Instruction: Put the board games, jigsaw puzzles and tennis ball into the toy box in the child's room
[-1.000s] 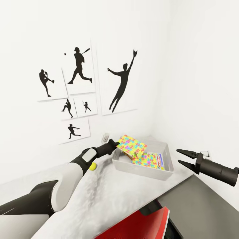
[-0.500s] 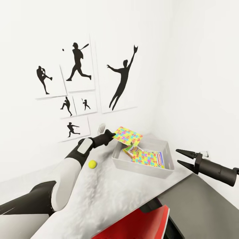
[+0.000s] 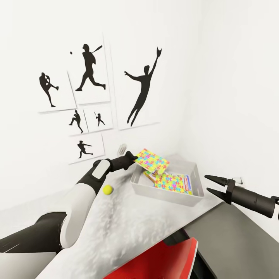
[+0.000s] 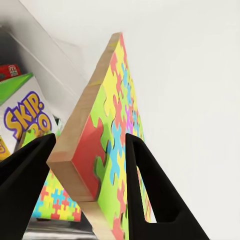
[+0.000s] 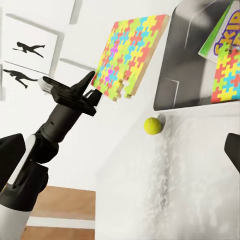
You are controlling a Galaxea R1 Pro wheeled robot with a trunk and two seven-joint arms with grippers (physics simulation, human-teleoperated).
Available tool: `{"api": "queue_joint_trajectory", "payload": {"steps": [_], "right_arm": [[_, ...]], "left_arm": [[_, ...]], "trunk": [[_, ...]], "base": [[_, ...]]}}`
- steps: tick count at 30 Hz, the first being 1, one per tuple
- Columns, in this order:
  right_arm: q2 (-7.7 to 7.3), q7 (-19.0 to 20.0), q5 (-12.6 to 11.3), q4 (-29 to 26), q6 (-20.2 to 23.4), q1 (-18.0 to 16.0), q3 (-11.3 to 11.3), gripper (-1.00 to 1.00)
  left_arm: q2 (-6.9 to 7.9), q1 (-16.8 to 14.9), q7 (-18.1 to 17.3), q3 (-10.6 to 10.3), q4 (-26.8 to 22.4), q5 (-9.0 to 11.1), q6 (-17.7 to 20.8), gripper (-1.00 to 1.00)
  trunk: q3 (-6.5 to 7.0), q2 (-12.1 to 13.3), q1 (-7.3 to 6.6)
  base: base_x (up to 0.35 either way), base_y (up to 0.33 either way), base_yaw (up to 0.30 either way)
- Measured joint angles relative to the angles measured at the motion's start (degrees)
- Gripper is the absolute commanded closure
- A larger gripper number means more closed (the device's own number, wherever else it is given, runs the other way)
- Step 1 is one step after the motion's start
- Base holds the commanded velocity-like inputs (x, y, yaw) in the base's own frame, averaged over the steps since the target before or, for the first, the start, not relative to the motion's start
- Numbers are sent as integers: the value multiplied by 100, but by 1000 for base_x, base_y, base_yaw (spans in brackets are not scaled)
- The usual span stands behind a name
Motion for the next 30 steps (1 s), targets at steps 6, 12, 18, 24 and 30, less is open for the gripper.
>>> {"api": "queue_joint_trajectory", "payload": {"steps": [6,12,18,24,30], "right_arm": [[1,0,-2,0,-1,1,-13,-100],[1,0,1,9,-24,0,-32,-100],[98,16,2,97,-80,-51,-126,-100],[234,3,-90,115,-95,-75,-319,-100],[361,-2,-106,96,-96,-78,-511,-100]], "left_arm": [[-1,-1,-32,-24,-1,10,105,100],[0,6,-50,-26,5,13,113,100],[0,-91,-58,-83,-92,-9,214,100],[94,-286,142,-53,-95,-27,412,100],[290,-385,348,-28,-115,-34,604,100]], "trunk": [[-35,-1,0],[-39,-1,0],[-39,-1,0],[-39,-1,0],[-39,-1,0]], "base": [[0,0,-136],[0,0,-39],[0,0,-2],[0,0,0],[0,0,0]]}}
